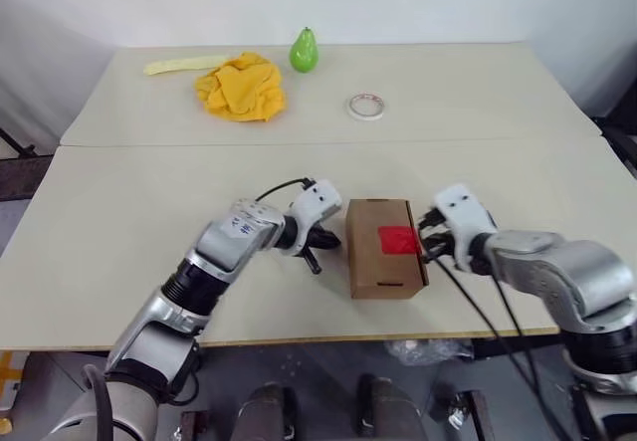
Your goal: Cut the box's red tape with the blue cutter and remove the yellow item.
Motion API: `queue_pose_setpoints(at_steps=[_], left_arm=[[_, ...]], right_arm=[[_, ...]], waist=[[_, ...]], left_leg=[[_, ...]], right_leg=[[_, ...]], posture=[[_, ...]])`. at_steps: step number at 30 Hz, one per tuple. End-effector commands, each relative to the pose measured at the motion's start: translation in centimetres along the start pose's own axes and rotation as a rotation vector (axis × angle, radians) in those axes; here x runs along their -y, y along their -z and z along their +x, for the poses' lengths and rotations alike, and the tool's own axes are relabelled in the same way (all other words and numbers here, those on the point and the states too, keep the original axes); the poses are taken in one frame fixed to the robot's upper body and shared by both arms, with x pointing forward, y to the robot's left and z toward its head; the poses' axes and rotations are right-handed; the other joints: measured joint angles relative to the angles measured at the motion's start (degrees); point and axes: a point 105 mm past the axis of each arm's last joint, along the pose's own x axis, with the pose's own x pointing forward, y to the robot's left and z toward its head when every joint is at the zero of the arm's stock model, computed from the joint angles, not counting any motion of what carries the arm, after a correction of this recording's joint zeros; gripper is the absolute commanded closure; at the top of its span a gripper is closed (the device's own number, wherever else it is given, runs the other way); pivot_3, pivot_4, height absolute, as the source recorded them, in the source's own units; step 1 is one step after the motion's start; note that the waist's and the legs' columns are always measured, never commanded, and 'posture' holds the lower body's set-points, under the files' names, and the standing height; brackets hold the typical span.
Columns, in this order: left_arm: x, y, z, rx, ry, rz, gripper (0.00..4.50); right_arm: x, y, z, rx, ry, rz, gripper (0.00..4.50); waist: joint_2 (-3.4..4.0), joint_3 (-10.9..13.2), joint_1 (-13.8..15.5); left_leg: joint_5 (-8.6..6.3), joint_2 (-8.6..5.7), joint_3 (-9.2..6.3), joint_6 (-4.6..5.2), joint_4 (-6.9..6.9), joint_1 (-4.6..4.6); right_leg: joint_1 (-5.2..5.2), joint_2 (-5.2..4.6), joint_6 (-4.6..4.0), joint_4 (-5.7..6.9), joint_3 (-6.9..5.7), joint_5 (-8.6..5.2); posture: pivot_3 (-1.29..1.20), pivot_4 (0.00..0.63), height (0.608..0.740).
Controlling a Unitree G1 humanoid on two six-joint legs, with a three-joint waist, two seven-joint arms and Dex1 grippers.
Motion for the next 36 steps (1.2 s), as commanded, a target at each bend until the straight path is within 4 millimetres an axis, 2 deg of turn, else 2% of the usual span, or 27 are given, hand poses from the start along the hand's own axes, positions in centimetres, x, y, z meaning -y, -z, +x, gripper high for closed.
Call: queue_pose_setpoints(at_steps=[1, 4, 7, 10, 13, 15, 19, 24, 30, 36], left_arm=[[-1.6, -1.0, -1.6, 0.076, -0.018, -0.006, 4.5], [1.4, -3.6, -2.9, 0.241, 0.181, -0.034, 4.5], [3.3, -5.6, -4.1, 0.352, 0.29, -0.06, 4.5], [3.8, -7.4, -5.3, 0.441, 0.345, -0.108, 4.5], [4.4, -7.7, -5.7, 0.433, 0.384, -0.104, 4.5], [4.5, -7.4, -5.3, 0.405, 0.379, -0.069, 4.5], [5.4, -6.3, -2.6, 0.306, 0.358, 0.052, 4.5], [6.5, -5.4, -0.9, 0.248, 0.377, 0.164, 4.5], [6.0, -4.6, 0.1, 0.191, 0.346, 0.24, 4.5], [5.5, -4.1, 0.4, 0.16, 0.343, 0.277, 4.5]], right_arm=[[1.4, -2.1, -2.4, 0.102, 0.025, -0.046, 4.48], [2.0, -3.3, -4.0, 0.169, 0.021, 0.017, 4.48], [1.0, -3.9, -5.2, 0.192, -0.041, 0.069, 3.93], [-0.3, -4.4, -5.9, 0.226, -0.098, 0.087, 2.9], [-1.3, -4.6, -5.8, 0.259, -0.132, 0.112, 1.89], [-1.9, -4.3, -5.5, 0.26, -0.144, 0.126, 1.28], [-2.9, -3.1, -4.5, 0.226, -0.164, 0.163, 0.01], [-3.1, -2.4, -4.2, 0.197, -0.168, 0.174, 0.01], [-3.3, -0.6, -4.2, 0.127, -0.168, 0.158, 0.01], [-3.6, 0.7, -4.4, 0.062, -0.188, 0.127, 0.01]], waist=[[0.0, 0.0, -0.04], [0.0, 0.01, 0.16], [-0.01, 0.01, 0.49], [-0.01, 0.01, 0.81], [-0.01, 0.01, 0.6], [0.0, 0.0, 0.52], [0.0, 0.0, 0.63], [0.0, 0.0, 0.27], [0.0, 0.0, 0.33], [-0.01, -0.01, 0.32]], left_leg=[[0.02, 0.01, 0.0, -0.03, -0.01, 0.0], [0.06, 0.02, 0.01, -0.04, -0.01, -0.16], [0.06, 0.02, 0.03, -0.04, 0.0, -0.23], [0.06, 0.01, -0.01, -0.03, 0.02, -0.23], [0.08, 0.0, 0.0, -0.01, 0.03, -0.21], [0.09, 0.0, 0.0, -0.03, 0.02, -0.19], [0.09, -0.04, 0.01, -0.03, 0.01, -0.2], [0.09, -0.04, 0.14, -0.03, 0.0, -0.2], [0.09, -0.03, 0.06, -0.03, 0.0, -0.2], [0.08, -0.02, 0.01, 0.0, 0.01, -0.14]], right_leg=[[-0.02, 0.01, -0.01, 0.02, 0.0, 0.0], [-0.23, 0.01, -0.03, 0.1, 0.03, 0.01], [-0.28, 0.0, -0.03, 0.07, 0.04, 0.01], [-0.26, 0.01, -0.02, 0.08, 0.03, 0.01], [-0.26, 0.01, -0.03, 0.13, 0.05, 0.01], [-0.25, 0.01, -0.03, 0.16, 0.05, 0.01], [-0.25, 0.0, -0.03, 0.12, 0.05, 0.01], [-0.28, 0.01, -0.03, 0.14, 0.06, 0.01], [-0.29, 0.01, -0.03, 0.13, 0.07, 0.01], [-0.21, 0.0, -0.04, 0.11, 0.08, 0.02]], posture=[[0.0, 0.15, 0.74], [0.0, 0.15, 0.74], [0.0, 0.15, 0.74], [0.0, 0.15, 0.74], [0.0, 0.15, 0.74], [0.0, 0.15, 0.74], [0.0, 0.15, 0.74], [0.0, 0.15, 0.74], [0.0, 0.15, 0.74], [0.0, 0.15, 0.74]])
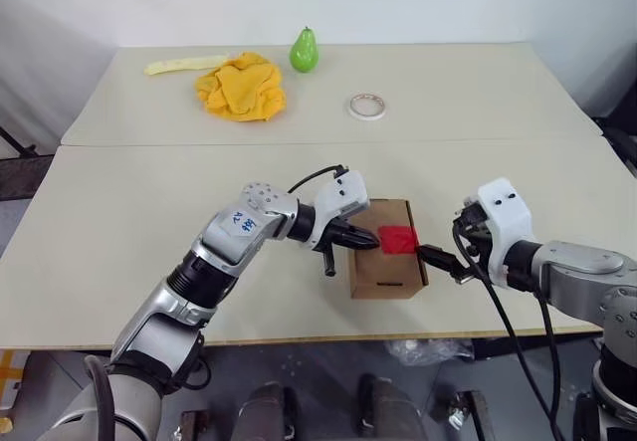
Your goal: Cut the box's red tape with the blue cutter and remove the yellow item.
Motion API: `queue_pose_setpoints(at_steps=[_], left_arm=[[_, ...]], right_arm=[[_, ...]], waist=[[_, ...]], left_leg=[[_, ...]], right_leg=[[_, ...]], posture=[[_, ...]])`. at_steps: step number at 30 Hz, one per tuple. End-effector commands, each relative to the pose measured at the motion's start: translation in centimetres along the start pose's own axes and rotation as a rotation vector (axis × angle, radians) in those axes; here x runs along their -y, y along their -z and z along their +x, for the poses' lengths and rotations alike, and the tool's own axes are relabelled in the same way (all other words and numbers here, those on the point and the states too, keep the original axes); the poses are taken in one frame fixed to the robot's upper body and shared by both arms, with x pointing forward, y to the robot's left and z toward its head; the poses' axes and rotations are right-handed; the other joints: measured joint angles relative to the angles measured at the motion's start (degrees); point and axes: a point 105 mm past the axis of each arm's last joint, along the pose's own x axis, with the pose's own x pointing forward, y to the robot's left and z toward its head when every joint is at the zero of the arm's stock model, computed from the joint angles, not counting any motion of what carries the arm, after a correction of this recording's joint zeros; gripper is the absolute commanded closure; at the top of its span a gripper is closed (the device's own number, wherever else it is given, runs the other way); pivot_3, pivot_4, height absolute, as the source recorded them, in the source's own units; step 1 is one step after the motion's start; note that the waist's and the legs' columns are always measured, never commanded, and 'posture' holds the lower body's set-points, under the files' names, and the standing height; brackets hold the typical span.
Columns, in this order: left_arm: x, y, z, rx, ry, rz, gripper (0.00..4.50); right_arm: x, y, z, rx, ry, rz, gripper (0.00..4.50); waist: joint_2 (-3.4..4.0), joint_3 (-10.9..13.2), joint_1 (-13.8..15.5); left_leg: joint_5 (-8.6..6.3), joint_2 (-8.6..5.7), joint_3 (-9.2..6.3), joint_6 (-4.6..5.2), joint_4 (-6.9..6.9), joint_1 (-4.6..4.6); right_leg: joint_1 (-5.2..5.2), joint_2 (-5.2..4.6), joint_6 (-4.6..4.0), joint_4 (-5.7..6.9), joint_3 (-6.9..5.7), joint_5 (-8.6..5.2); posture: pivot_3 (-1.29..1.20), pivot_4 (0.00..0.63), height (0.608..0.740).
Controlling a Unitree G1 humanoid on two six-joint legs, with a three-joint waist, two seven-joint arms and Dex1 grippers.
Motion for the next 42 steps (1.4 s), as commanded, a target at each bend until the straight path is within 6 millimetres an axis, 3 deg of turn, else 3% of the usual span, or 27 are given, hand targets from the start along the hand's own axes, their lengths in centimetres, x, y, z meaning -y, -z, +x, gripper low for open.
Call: queue_pose_setpoints(at_steps=[1, 14, 24, 32, 42], left_arm=[[-0.4, 0.7, 0.0, -0.046, -0.01, 0.019, 4.5], [-1.0, 1.3, -0.3, -0.073, -0.042, 0.016, 4.5], [-1.3, 1.6, -0.4, -0.084, -0.07, 0.007, 4.5], [-1.2, 1.7, -0.5, -0.083, -0.08, -0.002, 4.5], [-0.6, 2.0, -0.8, -0.087, -0.087, -0.028, 4.5]], right_arm=[[-0.4, 0.6, -0.2, -0.036, -0.019, -0.029, 0.01], [0.9, 3.9, -0.1, -0.251, 0.017, -0.163, 0.01], [1.0, 3.9, 0.1, -0.27, -0.055, -0.258, 0.01], [1.1, 2.4, 0.8, -0.17, -0.099, -0.106, 0.01], [2.1, 5.2, 0.0, -0.281, -0.064, -0.148, 0.01]], waist=[[0.01, 0.0, -0.06], [-0.01, -0.01, 0.31], [-0.02, -0.01, 0.27], [-0.02, -0.01, 0.25], [-0.03, -0.01, 0.58]], left_leg=[[0.0, 0.0, 0.0, 0.0, 0.0, 0.01], [-0.01, -0.01, -0.19, 0.04, 0.02, 0.1], [0.01, 0.01, -0.22, 0.05, 0.05, 0.17], [0.01, 0.02, -0.21, 0.04, 0.06, 0.27], [0.01, 0.01, -0.2, 0.05, 0.04, 0.31]], right_leg=[[0.0, 0.0, 0.0, 0.01, 0.0, 0.0], [0.32, -0.02, -0.01, -0.15, -0.18, 0.0], [0.4, -0.02, -0.03, -0.15, -0.21, 0.02], [0.47, -0.03, -0.04, -0.14, -0.2, 0.03], [0.49, -0.04, -0.05, -0.14, -0.18, 0.03]], posture=[[0.0, 0.15, 0.74], [0.0, 0.15, 0.74], [0.0, 0.15, 0.74], [0.0, 0.15, 0.74], [0.0, 0.15, 0.74]])
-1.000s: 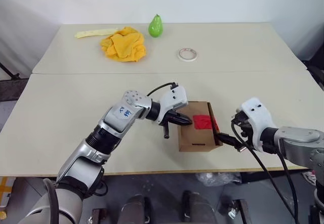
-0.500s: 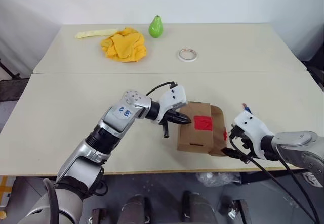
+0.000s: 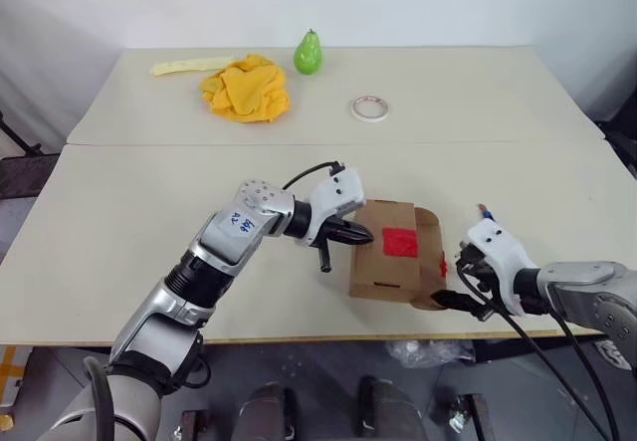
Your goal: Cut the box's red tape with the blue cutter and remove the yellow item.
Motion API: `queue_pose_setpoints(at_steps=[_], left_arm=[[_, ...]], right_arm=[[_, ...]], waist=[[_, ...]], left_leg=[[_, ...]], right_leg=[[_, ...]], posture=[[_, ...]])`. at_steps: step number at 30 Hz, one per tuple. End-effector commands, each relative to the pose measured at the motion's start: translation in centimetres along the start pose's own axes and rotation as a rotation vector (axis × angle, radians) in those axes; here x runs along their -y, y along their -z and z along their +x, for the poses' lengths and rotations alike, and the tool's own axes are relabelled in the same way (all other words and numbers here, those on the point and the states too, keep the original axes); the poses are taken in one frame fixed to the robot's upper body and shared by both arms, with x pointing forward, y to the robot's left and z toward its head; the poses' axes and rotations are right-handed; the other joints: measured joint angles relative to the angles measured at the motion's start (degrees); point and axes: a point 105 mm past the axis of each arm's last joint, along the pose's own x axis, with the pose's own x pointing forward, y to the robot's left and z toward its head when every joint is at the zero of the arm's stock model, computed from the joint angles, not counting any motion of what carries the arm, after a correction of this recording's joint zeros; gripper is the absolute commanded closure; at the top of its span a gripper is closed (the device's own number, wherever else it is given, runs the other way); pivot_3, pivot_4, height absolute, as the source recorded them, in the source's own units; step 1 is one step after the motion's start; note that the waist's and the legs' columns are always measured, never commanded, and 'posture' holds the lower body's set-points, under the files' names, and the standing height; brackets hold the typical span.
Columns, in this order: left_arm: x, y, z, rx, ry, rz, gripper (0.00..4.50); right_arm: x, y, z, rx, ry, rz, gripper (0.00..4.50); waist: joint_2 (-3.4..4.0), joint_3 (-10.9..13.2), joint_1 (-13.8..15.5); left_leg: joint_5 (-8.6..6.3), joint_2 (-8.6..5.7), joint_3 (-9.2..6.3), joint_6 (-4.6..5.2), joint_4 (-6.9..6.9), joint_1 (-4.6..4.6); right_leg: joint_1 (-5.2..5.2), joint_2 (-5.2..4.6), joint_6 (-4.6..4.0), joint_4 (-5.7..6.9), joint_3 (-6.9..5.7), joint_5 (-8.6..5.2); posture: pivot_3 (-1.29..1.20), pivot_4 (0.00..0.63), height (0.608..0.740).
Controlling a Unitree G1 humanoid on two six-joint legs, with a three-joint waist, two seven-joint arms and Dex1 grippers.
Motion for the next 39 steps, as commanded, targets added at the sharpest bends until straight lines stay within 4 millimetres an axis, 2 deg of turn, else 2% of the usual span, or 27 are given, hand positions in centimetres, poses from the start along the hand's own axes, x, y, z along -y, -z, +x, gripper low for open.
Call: queue_pose_setpoints(at_steps=[1, 5, 10, 18, 23, 29, 32, 39], left_arm=[[0.1, 1.6, -0.1, -0.061, -0.02, -0.032, 4.5], [0.1, 1.6, 0.0, -0.062, -0.023, -0.032, 4.5], [0.1, 1.4, 0.1, -0.057, -0.026, -0.03, 4.5], [0.5, 1.5, 0.2, -0.056, -0.02, -0.028, 4.5], [0.7, 1.5, 0.2, -0.054, -0.019, -0.029, 4.5], [0.8, 1.4, 0.3, -0.052, -0.018, -0.024, 4.5], [0.8, 1.4, 0.3, -0.051, -0.017, -0.02, 4.5], [0.8, 1.4, 0.4, -0.049, -0.016, -0.015, 4.5]], right_arm=[[0.5, -0.2, -0.5, 0.01, 0.031, -0.039, 0.01], [0.6, -1.6, -0.3, 0.085, 0.003, 0.038, 0.01], [0.1, -3.9, 0.1, 0.213, -0.107, 0.237, 0.01], [-0.5, -3.5, 1.4, 0.246, -0.291, 0.493, 0.01], [-1.4, -4.2, 1.6, 0.286, -0.423, 0.561, 0.01], [-1.4, -4.9, 1.7, 0.303, -0.458, 0.606, 0.01], [-1.4, -5.4, 1.7, 0.317, -0.457, 0.61, 0.65], [-1.0, -5.6, 0.9, 0.33, -0.396, 0.583, 3.02]], waist=[[0.0, 0.0, -0.02], [-0.01, 0.0, -0.14], [0.0, 0.0, -0.18], [0.01, -0.01, -0.02], [0.01, -0.01, -0.64], [0.01, -0.01, -1.02], [0.01, -0.01, -1.09], [0.02, -0.01, -0.94]], left_leg=[[0.0, 0.01, 0.0, 0.0, 0.0, 0.04], [0.0, 0.02, 0.05, -0.01, -0.01, 0.15], [0.01, 0.04, 0.09, -0.03, -0.01, 0.21], [0.0, 0.03, 0.12, -0.01, -0.04, 0.2], [0.01, 0.04, 0.13, -0.02, -0.06, 0.26], [0.01, 0.06, 0.26, -0.03, -0.15, 0.41], [0.01, 0.07, 0.31, -0.03, -0.14, 0.45], [0.0, 0.11, 0.34, -0.03, -0.15, 0.45]], right_leg=[[0.03, 0.0, 0.0, -0.01, 0.0, 0.0], [0.05, 0.0, -0.03, -0.1, 0.07, -0.02], [0.05, 0.0, -0.07, -0.04, 0.13, -0.01], [0.05, 0.0, -0.07, 0.15, 0.13, 0.0], [0.08, 0.0, -0.07, 0.19, 0.14, 0.0], [0.08, 0.0, -0.09, 0.26, 0.26, -0.01], [0.08, 0.0, -0.09, 0.29, 0.33, -0.02], [0.05, -0.01, -0.09, 0.29, 0.38, -0.02]], posture=[[0.0, 0.15, 0.74], [0.0, 0.15, 0.74], [0.0, 0.15, 0.74], [0.0, 0.15, 0.74], [0.0, 0.15, 0.74], [0.0, 0.15, 0.74], [0.0, 0.15, 0.74], [0.0, 0.15, 0.74]])
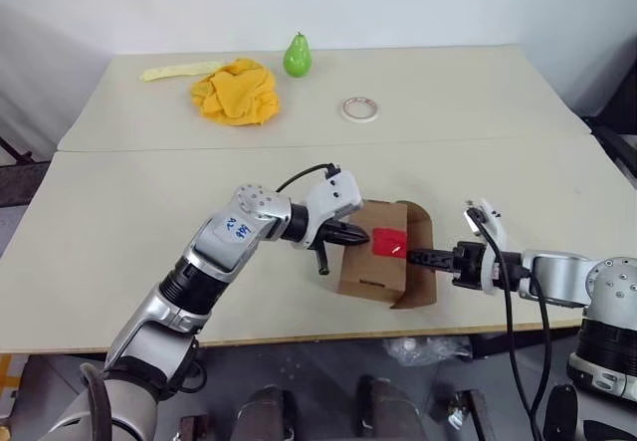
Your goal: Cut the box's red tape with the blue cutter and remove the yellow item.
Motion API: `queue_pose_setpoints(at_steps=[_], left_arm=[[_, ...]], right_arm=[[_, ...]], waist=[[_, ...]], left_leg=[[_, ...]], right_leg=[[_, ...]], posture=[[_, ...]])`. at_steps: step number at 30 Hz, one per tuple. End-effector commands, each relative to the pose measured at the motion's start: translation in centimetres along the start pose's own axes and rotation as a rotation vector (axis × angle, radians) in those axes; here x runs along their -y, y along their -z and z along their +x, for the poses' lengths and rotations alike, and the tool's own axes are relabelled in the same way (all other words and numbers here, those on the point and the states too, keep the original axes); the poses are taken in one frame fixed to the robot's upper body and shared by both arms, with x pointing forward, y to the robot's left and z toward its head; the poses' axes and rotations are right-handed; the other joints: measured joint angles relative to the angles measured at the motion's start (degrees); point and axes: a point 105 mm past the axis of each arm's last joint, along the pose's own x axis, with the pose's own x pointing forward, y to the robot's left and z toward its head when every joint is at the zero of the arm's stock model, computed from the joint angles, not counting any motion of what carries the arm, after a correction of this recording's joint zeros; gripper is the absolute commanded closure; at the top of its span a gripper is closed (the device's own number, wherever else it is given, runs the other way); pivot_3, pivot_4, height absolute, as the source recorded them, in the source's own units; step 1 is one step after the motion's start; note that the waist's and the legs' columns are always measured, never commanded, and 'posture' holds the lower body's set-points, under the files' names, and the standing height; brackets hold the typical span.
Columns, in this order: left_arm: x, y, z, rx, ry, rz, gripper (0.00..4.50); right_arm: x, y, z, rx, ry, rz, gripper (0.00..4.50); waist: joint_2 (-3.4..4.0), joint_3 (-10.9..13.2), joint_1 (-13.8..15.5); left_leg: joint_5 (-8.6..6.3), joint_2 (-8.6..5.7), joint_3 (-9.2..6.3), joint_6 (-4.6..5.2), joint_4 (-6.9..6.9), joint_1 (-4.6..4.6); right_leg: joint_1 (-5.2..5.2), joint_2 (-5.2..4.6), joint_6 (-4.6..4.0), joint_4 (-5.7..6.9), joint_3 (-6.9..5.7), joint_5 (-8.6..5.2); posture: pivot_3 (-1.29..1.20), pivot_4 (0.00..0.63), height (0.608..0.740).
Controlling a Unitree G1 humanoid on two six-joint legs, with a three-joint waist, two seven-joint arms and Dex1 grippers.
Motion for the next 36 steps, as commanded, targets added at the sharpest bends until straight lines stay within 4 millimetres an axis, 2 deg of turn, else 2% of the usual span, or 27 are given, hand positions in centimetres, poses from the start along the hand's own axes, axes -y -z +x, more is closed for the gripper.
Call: queue_pose_setpoints(at_steps=[1, 4, 5, 7, 10, 15, 22, 32, 36], left_arm=[[0.5, 1.1, 0.6, -0.04, 0.014, -0.014, 4.5], [0.4, 1.2, 0.6, -0.039, 0.013, -0.013, 4.5], [0.4, 1.1, 0.6, -0.039, 0.012, -0.012, 4.5], [0.3, 1.1, 0.6, -0.036, 0.011, -0.012, 4.5], [0.2, 1.0, 0.7, -0.03, 0.008, -0.013, 4.5], [0.0, 0.7, 1.2, -0.009, 0.001, -0.013, 4.5], [-0.5, -0.1, 2.0, 0.046, -0.026, -0.02, 4.5], [-1.3, -0.2, 1.7, 0.082, -0.082, -0.045, 4.5], [-1.6, 0.0, 1.4, 0.082, -0.104, -0.052, 4.5]], right_arm=[[-1.0, -1.1, -0.9, 0.042, 0.005, -0.066, 3.4], [-1.0, -1.8, -1.9, 0.071, 0.063, -0.102, 4.39], [-1.0, -1.9, -2.2, 0.074, 0.081, -0.115, 4.45], [-0.5, -1.7, -3.0, 0.033, 0.163, -0.159, 4.45], [-0.7, -2.4, -3.9, 0.046, 0.2, -0.174, 4.45], [-2.3, -3.9, -4.9, 0.098, 0.279, -0.163, 4.45], [-4.7, -5.1, -3.8, 0.183, 0.341, -0.242, 4.45], [-7.0, -4.8, -1.6, 0.166, 0.361, -0.346, 4.45], [-8.4, -5.5, -0.7, 0.202, 0.342, -0.351, 4.45]], waist=[[0.0, 0.0, 0.02], [0.02, 0.01, 0.02], [0.02, 0.01, 0.07], [0.05, 0.02, 0.37], [0.04, 0.02, 0.5], [0.05, 0.02, 0.71], [-0.06, 0.08, 0.8], [-0.07, 0.08, 0.66], [-0.06, 0.08, 0.25]], left_leg=[[0.0, 0.0, 0.0, 0.0, -0.01, 0.0], [0.0, 0.0, 0.02, 0.0, -0.02, -0.03], [0.0, 0.0, 0.02, 0.0, -0.02, -0.03], [-0.01, 0.01, 0.01, 0.01, -0.03, -0.05], [-0.06, 0.01, 0.0, 0.14, -0.03, -0.07], [-0.14, -0.03, 0.05, 0.26, -0.03, -0.11], [-0.15, -0.03, 0.11, 0.27, -0.01, -0.1], [-0.15, 0.03, 0.14, 0.28, -0.01, -0.12], [-0.15, 0.05, 0.15, 0.28, 0.0, -0.11]], right_leg=[[0.0, 0.0, 0.0, -0.01, 0.0, 0.0], [-0.03, -0.01, 0.0, -0.02, 0.01, 0.0], [-0.04, -0.03, 0.0, -0.03, 0.02, 0.0], [-0.04, -0.04, 0.0, -0.06, 0.0, 0.0], [0.02, -0.14, 0.01, -0.25, 0.0, 0.0], [0.05, -0.21, 0.06, -0.46, -0.01, 0.03], [0.06, -0.2, 0.13, -0.61, 0.01, 0.07], [0.02, -0.2, 0.13, -0.61, 0.03, 0.07], [0.02, -0.2, 0.13, -0.6, 0.04, 0.07]], posture=[[0.0, 0.15, 0.74], [0.0, 0.15, 0.74], [0.0, 0.15, 0.74], [0.0, 0.15, 0.74], [0.0, 0.15, 0.74], [0.0, 0.15, 0.74], [0.0, 0.15, 0.74], [0.0, 0.15, 0.74], [0.0, 0.15, 0.74]])
